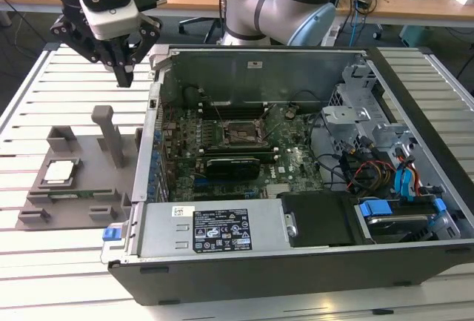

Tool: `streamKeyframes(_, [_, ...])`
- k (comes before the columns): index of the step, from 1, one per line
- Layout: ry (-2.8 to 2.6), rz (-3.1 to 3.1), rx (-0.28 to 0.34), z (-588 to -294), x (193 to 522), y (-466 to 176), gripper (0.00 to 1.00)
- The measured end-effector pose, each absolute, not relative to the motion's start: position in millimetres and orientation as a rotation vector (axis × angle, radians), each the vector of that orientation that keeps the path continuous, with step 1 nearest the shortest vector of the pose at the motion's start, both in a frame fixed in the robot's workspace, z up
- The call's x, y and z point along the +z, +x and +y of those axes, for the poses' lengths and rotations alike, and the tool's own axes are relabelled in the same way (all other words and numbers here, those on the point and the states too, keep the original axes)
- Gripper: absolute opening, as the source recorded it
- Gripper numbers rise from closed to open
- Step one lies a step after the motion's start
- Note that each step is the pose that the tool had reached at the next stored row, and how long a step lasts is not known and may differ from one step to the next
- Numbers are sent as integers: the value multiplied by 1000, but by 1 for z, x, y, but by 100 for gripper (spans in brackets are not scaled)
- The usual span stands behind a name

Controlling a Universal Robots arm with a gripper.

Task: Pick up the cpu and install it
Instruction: 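Reach for the cpu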

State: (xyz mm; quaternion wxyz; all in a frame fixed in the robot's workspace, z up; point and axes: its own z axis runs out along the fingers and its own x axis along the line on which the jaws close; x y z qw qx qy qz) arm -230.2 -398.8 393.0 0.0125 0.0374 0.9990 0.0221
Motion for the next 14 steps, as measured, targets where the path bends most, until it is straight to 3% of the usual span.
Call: streamKeyframes(14, [117, 3114, 69, -399, 393, -260, 11])
